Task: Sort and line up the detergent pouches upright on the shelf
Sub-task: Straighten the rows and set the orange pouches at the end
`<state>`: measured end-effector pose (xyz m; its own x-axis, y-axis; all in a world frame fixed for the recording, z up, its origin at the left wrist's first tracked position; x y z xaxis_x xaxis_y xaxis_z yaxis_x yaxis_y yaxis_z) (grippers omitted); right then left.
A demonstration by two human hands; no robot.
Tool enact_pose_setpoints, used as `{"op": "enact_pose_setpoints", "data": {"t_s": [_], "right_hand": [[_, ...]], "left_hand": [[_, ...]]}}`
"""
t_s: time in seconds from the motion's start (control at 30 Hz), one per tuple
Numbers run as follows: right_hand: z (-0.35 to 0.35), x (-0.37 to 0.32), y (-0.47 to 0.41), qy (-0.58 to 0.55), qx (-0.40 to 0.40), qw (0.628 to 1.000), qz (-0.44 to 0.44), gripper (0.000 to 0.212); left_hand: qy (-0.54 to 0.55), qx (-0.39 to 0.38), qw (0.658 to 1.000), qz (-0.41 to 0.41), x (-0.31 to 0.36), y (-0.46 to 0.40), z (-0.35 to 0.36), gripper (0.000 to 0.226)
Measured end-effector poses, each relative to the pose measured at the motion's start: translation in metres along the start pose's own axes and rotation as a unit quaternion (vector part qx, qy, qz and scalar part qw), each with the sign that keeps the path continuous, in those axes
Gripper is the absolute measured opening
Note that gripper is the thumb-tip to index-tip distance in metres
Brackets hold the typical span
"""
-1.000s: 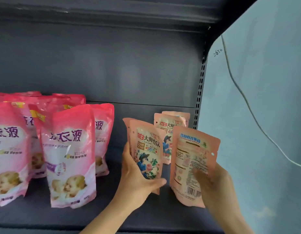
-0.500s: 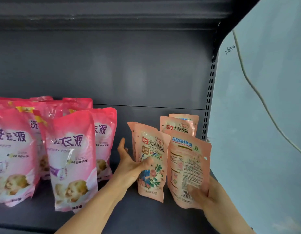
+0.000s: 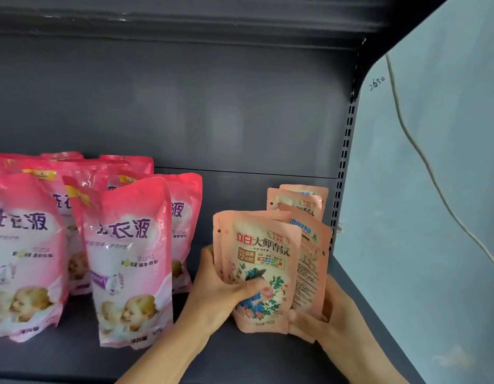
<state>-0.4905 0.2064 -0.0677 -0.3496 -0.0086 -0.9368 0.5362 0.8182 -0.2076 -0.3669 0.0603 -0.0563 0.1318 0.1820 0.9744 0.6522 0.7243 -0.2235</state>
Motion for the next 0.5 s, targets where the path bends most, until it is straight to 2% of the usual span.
{"op": "enact_pose_setpoints", "data": {"t_s": [0.13,0.27,0.33,0.5], "right_hand": [[0.004,-0.002,0.001,0.009,0.008,1.0,0.007,0.046],[-0.002,-0.006,0.002,0.005,0.023,1.0,0.009,0.044],[-0.01,-0.01,0.006,-0.002,0.041,0.999,0.018,0.042],[-0.034,-0.009,0.016,0.022,0.04,0.998,0.035,0.042]], "left_hand": [[0.012,-0.057,0.998,0.008,0.007,0.015,0.001,0.049],[0.023,-0.104,0.994,0.006,0.009,0.02,0.007,0.044],[0.032,-0.126,0.991,0.01,0.009,0.019,0.009,0.051],[0.049,-0.164,0.985,0.017,0.008,0.015,0.02,0.086]]}}
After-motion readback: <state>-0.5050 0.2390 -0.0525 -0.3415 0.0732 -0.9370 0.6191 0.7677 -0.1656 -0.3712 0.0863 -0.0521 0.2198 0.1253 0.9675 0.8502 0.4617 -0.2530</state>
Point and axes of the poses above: each hand's wrist, its own y-axis away from the middle knuckle, its own z-axis out of the palm, x = y × z, the point moved 2 cm from there along -y, towards the middle knuckle, and after that the axes turned 4 degrees about -x, right-handed, at the moved point
